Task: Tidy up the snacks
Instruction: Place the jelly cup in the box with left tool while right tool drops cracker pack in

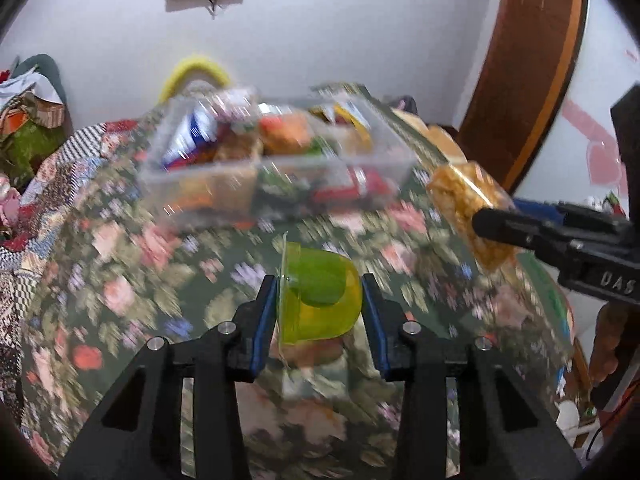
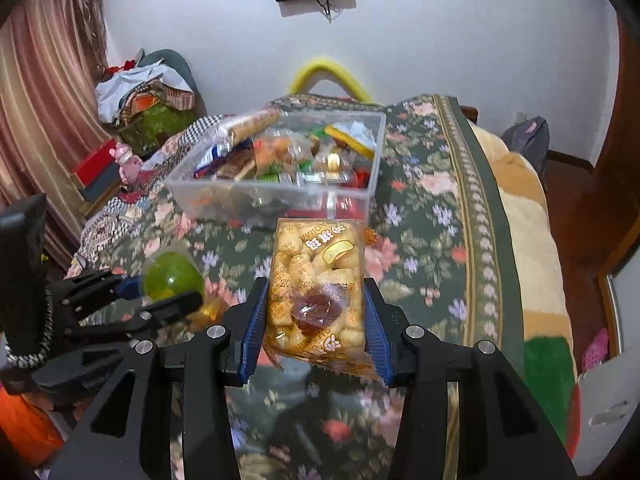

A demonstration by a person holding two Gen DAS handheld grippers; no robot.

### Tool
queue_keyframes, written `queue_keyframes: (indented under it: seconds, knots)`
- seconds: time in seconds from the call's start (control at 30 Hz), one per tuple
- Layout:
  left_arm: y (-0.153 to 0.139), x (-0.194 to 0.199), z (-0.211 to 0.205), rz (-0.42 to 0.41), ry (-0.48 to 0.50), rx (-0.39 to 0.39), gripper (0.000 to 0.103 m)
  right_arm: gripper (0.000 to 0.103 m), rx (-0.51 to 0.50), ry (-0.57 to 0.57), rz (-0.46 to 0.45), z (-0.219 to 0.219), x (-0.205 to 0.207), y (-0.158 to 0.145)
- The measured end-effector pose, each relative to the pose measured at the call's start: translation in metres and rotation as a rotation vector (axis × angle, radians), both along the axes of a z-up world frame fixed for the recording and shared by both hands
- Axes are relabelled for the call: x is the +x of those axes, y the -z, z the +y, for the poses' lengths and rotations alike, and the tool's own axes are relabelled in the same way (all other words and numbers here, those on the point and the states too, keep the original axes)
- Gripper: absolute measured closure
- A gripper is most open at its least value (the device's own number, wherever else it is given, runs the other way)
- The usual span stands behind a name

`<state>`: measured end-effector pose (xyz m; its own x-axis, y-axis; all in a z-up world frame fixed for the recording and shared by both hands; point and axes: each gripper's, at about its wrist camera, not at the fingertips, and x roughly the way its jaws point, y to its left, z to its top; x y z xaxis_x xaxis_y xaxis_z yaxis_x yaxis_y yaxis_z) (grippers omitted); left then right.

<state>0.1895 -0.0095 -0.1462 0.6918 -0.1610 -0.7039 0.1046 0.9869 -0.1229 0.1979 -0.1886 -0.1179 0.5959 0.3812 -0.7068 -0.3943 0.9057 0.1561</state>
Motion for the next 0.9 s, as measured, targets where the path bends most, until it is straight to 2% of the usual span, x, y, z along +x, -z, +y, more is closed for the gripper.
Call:
queue_keyframes:
  seconds: [0.23, 0.33, 0.63, 0.9]
  knots:
    - [-0.033, 0.022, 0.037, -0.078, -0.062, -0.017, 0.062, 0.061, 0.011, -0.009, -0.051, 0.015, 0.027, -0.014]
    - [-0.039, 0.036, 0.050, -0.099, -0.086, -0.015, 0.062, 0.061, 0.011, -0.011, -0.068, 0.022, 0.039, -0.017]
    - [-0.036, 0.082, 0.074, -0.117, -0.114, -0.033, 0.062, 0.061, 0.016, -0.030, -0.085, 0.051, 0.086, -0.013]
    - [-0.016, 0.109, 0.088, -0.093, -0.127, -0.051, 0.062, 0.061, -0.002, -0.023, -0.073, 0.065, 0.110, 0.001]
